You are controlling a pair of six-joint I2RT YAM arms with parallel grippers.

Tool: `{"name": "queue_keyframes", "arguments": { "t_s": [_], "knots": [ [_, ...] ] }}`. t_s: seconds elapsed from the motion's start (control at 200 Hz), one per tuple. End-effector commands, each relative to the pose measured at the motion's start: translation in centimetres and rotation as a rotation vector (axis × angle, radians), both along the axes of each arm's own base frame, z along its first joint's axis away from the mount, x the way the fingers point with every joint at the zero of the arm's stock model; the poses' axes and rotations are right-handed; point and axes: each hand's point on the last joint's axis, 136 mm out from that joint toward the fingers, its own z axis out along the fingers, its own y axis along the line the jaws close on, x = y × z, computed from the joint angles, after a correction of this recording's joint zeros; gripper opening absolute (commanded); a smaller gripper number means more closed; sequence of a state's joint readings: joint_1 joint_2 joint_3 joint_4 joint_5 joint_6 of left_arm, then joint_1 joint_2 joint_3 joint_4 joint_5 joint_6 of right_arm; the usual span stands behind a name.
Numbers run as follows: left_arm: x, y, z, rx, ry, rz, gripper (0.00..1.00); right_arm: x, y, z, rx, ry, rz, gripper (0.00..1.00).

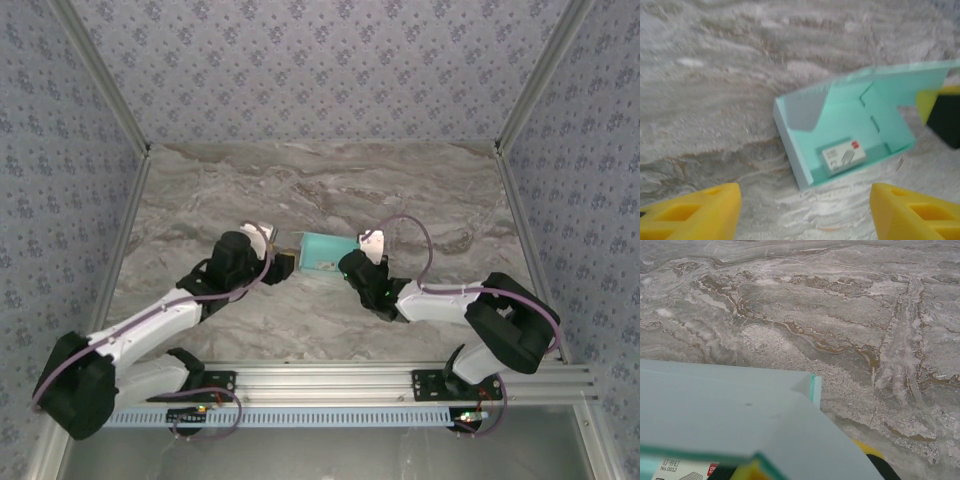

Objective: Fold the paper box

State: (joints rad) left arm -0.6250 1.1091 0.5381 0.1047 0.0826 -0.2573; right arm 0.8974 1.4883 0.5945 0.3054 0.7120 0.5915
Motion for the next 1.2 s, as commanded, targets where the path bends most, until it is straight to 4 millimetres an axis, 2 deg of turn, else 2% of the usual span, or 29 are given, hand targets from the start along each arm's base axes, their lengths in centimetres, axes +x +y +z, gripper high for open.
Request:
{"name": "queue_keyframes", "arguments": {
  "t_s": [0.0,0.165,0.39,0.56,0.949,1.194],
  "knots": [
    [1.1,-2.4,1.4,-0.040,-0.098,-0.076,0.64,-0.5,-0.6,-1.2,-0.078,0.045,0.002,0.07],
    [2.5,-4.0,0.8,0.008,-0.160,-0.068,0.58,-0.5,-0.5,-1.1,-0.078,0.044,0.005,0.07],
    [4.8,-3.5,0.2,0.052,-0.214,0.035,0.53,-0.5,-0.4,-1.1,-0.081,0.046,0.010,0.07],
    [5.6,-4.3,0.0,0.052,-0.228,0.029,0.48,-0.4,-0.4,-1.2,-0.081,0.046,0.009,0.07],
    [6.5,-6.0,-0.9,0.033,-0.202,0.004,0.23,-0.4,-0.2,-1.1,-0.080,0.049,0.012,0.07],
    [6.1,-6.8,-1.4,0.001,-0.157,0.034,0.14,-0.3,-0.1,-1.0,-0.074,0.046,0.010,0.07]
  ]
}}
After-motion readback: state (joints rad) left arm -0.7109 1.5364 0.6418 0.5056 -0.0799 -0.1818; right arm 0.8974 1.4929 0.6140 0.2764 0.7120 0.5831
